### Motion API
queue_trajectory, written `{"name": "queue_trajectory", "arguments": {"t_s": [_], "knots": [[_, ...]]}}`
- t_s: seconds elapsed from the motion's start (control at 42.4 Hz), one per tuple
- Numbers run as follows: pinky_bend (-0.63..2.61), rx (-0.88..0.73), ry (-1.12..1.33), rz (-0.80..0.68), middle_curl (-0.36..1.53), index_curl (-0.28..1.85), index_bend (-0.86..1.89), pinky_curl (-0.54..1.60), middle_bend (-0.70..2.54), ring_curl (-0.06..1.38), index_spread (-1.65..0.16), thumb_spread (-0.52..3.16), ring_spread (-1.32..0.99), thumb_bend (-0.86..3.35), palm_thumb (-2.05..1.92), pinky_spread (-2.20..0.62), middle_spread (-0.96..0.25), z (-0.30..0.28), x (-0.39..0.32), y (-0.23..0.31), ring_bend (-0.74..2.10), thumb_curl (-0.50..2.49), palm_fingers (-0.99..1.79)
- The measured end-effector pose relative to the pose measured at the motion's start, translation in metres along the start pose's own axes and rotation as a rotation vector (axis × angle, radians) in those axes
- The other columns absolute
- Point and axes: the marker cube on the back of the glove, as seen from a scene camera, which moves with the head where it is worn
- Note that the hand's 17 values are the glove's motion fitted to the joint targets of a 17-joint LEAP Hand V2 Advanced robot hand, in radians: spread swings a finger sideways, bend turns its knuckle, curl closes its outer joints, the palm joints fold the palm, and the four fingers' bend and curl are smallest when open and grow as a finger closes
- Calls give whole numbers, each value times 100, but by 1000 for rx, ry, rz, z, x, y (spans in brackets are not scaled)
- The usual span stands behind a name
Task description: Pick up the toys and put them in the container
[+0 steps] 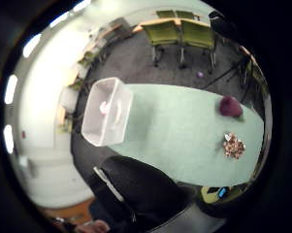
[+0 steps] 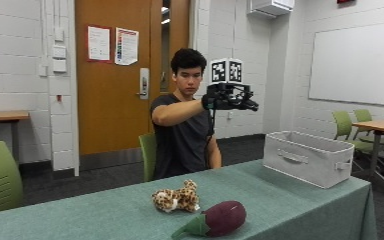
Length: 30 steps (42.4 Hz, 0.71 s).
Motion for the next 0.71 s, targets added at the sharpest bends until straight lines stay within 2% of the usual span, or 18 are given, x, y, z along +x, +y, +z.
{"name": "queue_trajectory", "arguments": {"t_s": [0.047, 0.094, 0.283, 0.472, 0.614, 0.708], "knots": [[63, -7, 23, 140, 41, 46, 22, 32, 33, 27, -20, 87, -26, -15, -21, -6, -8, 12, 43, 7, 42, 21, -2], [61, -13, 16, 212, 41, 47, 25, 32, 32, 27, -21, 86, -26, -15, -21, -6, -8, 24, 80, 18, 40, 20, -1], [55, -49, -16, 345, 40, 49, 28, 31, 29, 26, -22, 83, -28, -15, -22, -5, -8, 88, 176, 58, 35, 17, -1], [53, -143, -44, 423, 40, 49, 26, 31, 24, 26, -22, 79, -28, -16, -23, -5, -8, 158, 219, 84, 30, 15, -4], [51, -254, -95, 491, 39, 49, 25, 31, 20, 25, -22, 76, -29, -16, -24, -5, -8, 241, 247, 112, 22, 14, -5], [50, -317, -123, 530, 38, 50, 29, 31, 17, 23, -23, 75, -28, -16, -24, -4, -8, 276, 262, 124, 15, 13, -8]]}}
